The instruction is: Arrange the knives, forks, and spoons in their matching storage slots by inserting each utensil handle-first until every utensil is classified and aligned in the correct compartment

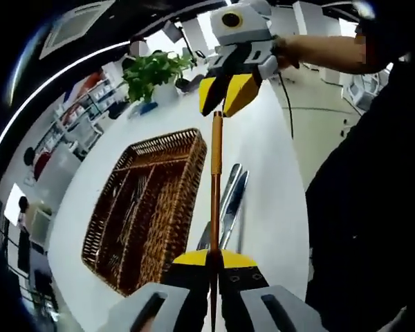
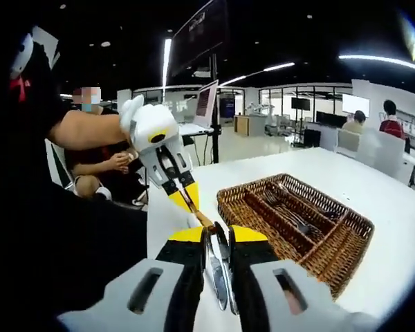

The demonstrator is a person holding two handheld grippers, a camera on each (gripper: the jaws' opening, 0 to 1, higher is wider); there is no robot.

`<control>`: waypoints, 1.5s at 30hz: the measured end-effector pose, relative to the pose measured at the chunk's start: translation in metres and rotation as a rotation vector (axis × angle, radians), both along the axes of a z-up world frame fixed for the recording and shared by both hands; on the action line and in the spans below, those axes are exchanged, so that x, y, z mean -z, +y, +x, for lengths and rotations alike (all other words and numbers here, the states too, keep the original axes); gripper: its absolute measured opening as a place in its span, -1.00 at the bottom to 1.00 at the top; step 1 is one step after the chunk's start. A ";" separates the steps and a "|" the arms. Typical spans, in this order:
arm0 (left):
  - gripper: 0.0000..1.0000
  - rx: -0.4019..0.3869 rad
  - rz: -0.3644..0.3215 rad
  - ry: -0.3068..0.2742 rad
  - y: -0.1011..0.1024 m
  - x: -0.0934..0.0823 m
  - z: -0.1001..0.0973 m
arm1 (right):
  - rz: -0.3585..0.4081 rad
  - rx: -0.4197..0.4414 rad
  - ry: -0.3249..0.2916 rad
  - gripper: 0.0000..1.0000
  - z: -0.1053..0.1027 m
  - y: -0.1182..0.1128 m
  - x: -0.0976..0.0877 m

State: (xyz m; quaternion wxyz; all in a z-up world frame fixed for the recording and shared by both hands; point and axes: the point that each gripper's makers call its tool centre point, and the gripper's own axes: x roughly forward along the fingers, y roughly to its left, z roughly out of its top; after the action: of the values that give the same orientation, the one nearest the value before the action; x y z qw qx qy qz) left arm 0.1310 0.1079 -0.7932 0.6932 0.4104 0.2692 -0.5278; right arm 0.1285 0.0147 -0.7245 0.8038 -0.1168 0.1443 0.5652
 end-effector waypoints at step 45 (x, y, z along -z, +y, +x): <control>-0.02 -0.205 -0.265 -0.140 0.004 -0.042 0.043 | -0.166 -0.014 0.068 -0.92 -0.011 0.000 0.043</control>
State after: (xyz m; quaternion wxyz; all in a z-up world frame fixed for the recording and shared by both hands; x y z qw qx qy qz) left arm 0.1737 0.1116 -0.7516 0.8084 0.3215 0.1886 -0.4556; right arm 0.1170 0.0145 -0.7670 0.7821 -0.1649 0.2172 0.5604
